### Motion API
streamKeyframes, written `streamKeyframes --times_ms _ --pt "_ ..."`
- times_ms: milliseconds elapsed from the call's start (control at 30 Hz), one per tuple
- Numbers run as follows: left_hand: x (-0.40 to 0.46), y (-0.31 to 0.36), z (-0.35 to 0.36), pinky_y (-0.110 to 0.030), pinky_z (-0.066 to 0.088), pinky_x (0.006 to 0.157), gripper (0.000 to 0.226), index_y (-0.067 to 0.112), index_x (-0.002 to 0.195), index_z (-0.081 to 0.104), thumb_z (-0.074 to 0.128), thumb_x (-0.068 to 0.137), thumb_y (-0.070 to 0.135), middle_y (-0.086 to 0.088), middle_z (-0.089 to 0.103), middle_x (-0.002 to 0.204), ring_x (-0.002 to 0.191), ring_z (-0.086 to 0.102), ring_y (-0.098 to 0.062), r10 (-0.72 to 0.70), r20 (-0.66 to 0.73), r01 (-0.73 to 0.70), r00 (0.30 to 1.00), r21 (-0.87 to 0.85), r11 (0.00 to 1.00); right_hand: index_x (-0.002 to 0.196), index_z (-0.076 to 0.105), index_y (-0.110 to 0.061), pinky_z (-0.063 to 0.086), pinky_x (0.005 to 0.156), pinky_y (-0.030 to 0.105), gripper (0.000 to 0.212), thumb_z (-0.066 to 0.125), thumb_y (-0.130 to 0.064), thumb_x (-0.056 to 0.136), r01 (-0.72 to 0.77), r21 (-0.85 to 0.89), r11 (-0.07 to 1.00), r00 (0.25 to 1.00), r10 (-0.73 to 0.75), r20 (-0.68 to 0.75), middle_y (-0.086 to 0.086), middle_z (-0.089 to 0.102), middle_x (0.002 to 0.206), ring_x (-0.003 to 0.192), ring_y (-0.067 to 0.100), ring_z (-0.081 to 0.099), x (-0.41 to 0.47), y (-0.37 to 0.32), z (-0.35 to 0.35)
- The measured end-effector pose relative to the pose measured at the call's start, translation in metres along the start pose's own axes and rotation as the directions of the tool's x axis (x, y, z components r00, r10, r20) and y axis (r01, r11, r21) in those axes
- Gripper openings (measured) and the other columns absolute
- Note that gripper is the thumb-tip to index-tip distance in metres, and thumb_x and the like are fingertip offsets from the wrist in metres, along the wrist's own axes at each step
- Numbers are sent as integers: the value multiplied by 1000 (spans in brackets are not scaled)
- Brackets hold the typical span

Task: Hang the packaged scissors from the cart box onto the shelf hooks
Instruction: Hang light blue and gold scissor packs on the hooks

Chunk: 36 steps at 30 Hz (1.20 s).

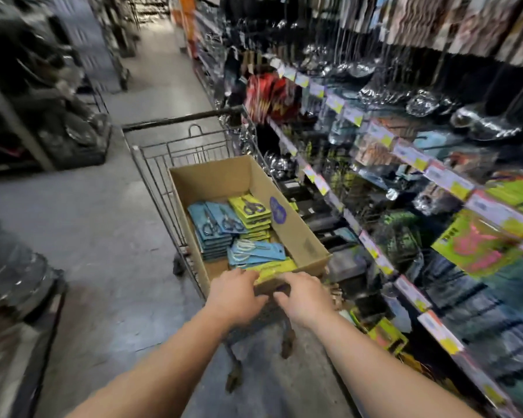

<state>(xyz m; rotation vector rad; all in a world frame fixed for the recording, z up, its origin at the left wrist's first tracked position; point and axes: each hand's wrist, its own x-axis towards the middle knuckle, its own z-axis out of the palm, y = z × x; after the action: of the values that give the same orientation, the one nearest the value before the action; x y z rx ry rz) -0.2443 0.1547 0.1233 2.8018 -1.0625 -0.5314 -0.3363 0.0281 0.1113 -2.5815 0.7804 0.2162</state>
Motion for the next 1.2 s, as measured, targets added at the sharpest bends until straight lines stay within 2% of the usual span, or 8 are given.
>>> streamKeyframes --times_ms 267,400,567,767,1000,1200 --pt "39 -39 4 -36 36 110 61 31 140 47 56 86 58 -3 53 138 130 46 -25 -75 13 76 997 -68 995 134 54 -35 40 103 34 45 55 -48 91 -24 -21 999 998 25 66 2 56 135 127 27 48 48 -15 4" --pt "65 -53 5 -38 38 108 59 30 138 48 55 86 58 -4 54 136 127 48 -26 -119 41 122 992 -60 991 135 53 -35 41 103 35 45 56 -47 91 -28 -16 999 993 30 115 1 56 137 127 26 50 82 -18 7" --pt "110 -61 -3 -41 38 108 61 29 144 42 51 89 54 -2 51 139 127 47 -24 -133 89 140 987 -72 988 139 49 -34 40 103 34 46 56 -44 94 -53 36 998 985 46 166 0 52 141 128 24 47 136 -13 -1" --pt "173 -63 -11 -40 42 104 57 28 139 47 54 89 54 0 55 132 121 51 -21 -157 112 163 981 -51 985 137 50 -36 46 97 34 43 57 -42 94 -131 110 985 974 107 198 -2 57 135 119 21 53 196 -2 -10" --pt "220 -78 1 -41 38 109 57 28 142 44 56 91 51 -1 52 135 126 48 -22 -133 195 142 972 -31 989 135 51 -35 45 96 34 41 57 -42 95 -217 116 969 948 181 262 -2 58 135 119 21 55 237 6 0" --pt "273 -99 20 -42 36 108 57 24 141 45 55 91 49 -4 50 137 128 45 -25 -64 283 60 957 24 998 138 51 -31 45 94 30 43 56 -39 96 -325 108 940 906 277 319 3 57 136 121 26 55 262 8 25"
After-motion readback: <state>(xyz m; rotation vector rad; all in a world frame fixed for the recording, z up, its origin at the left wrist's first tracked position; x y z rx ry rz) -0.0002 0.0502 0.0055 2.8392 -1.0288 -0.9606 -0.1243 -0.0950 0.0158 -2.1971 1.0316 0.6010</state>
